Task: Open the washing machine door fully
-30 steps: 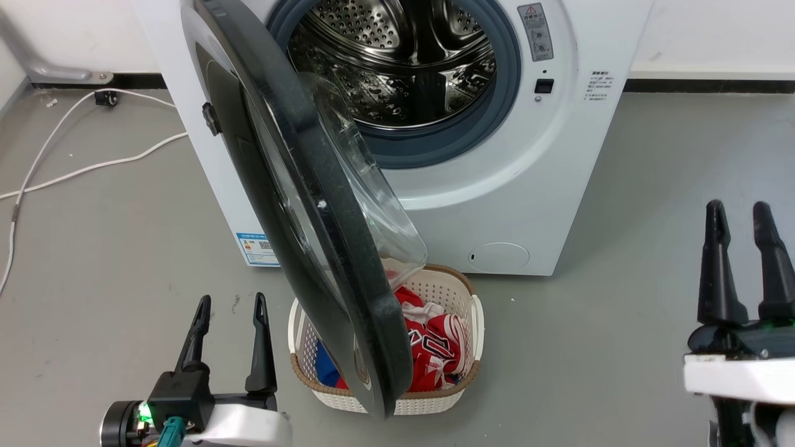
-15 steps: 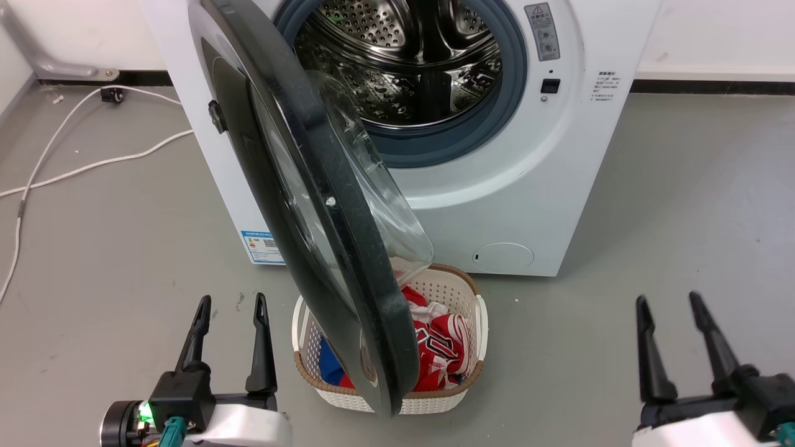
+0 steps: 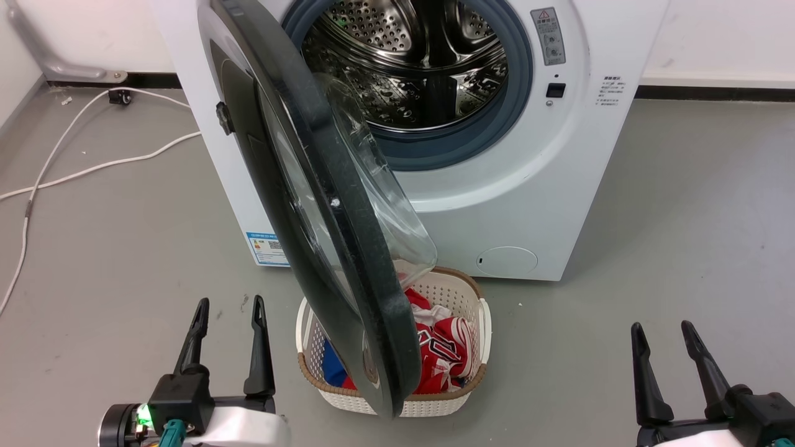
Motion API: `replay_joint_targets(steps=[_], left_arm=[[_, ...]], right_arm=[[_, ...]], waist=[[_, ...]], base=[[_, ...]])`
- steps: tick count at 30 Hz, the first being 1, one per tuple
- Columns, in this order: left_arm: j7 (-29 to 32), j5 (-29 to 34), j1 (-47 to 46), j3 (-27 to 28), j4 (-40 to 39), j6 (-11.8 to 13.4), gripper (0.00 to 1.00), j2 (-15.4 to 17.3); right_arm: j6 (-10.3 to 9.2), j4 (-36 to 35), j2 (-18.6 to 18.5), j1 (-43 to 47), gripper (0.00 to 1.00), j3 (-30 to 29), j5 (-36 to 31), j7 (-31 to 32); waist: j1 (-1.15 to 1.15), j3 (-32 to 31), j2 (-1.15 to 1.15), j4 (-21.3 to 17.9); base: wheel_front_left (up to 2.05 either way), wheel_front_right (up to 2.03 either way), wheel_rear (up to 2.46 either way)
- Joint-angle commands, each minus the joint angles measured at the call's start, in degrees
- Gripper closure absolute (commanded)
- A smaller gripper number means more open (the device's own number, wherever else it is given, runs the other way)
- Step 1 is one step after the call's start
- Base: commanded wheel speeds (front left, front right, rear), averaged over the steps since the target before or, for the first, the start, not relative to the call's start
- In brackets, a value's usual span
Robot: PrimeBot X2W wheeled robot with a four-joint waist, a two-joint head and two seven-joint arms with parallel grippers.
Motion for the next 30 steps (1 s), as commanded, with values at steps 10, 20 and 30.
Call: replay_joint_targets(steps=[10,20,30], left_arm=[[-0.1,-0.7,-1.3,1.6,-1.8,0.5,1.0,0.0],[-0.1,0.6,-6.6,1.3,-14.9,-1.7,1.0,-0.1],[-0.1,1.0,-12.8,-10.1,-24.7,-4.3,1.0,0.0]], right_arm=[[-0.01,-0.3,0.2,0.2,0.0,0.2,-0.1,-0.1],[-0.01,-1.1,0.2,-0.1,0.0,0.3,-0.2,-0.1],[-0.01,-1.0,0.2,-0.4,0.0,1.4,-0.5,-0.1]], waist=[[0.0,-0.5,0.0,0.0],[0.0,-0.7,0.0,-0.2],[0.0,-0.9,0.0,-1.0]], base=[[0.0,0.0,0.0],[0.0,0.0,0.0],[0.0,0.0,0.0]])
